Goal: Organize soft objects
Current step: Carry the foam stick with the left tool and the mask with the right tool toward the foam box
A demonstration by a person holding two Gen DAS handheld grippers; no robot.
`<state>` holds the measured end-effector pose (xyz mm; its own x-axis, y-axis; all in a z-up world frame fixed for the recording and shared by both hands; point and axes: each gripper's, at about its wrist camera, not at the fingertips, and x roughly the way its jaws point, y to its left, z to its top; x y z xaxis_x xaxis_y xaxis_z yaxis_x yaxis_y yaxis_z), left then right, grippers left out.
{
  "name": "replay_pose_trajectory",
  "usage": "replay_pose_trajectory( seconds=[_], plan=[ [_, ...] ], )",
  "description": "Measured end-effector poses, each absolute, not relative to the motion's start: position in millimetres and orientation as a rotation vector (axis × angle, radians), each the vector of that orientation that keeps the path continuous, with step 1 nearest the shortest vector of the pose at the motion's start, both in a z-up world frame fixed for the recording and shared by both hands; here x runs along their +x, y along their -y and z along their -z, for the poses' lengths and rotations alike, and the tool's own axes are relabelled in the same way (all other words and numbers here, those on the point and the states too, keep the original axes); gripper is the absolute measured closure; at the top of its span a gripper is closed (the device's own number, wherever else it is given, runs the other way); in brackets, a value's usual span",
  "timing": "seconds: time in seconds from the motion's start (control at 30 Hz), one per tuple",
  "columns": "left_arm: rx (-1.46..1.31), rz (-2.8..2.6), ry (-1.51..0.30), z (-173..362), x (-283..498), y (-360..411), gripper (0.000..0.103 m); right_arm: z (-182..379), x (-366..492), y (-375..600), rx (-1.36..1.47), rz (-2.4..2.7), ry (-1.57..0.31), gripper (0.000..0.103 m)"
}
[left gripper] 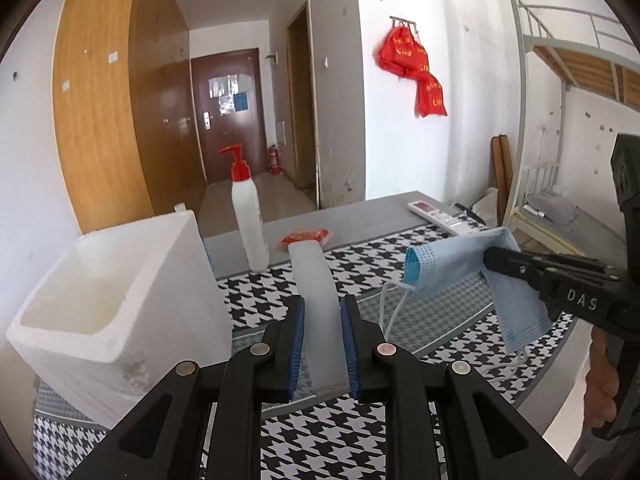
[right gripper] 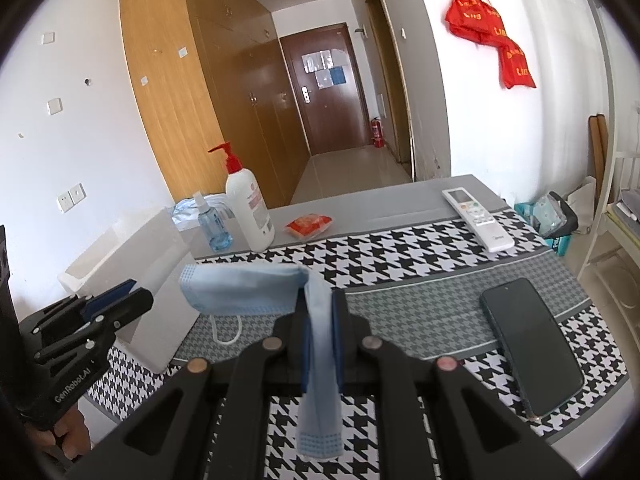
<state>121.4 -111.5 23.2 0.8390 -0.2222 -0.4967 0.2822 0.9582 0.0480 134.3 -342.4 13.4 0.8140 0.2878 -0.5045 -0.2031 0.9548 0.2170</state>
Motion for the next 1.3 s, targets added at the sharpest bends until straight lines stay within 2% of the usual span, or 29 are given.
replay_pose_trajectory(
  seconds=[1.3],
  plan=[
    [0.082,0.196,-0.374,-67.1,117.7,47.3,0.083,-65.8,142.7,276.9,0.111,-0.320,-0.467,0.090]
  ],
)
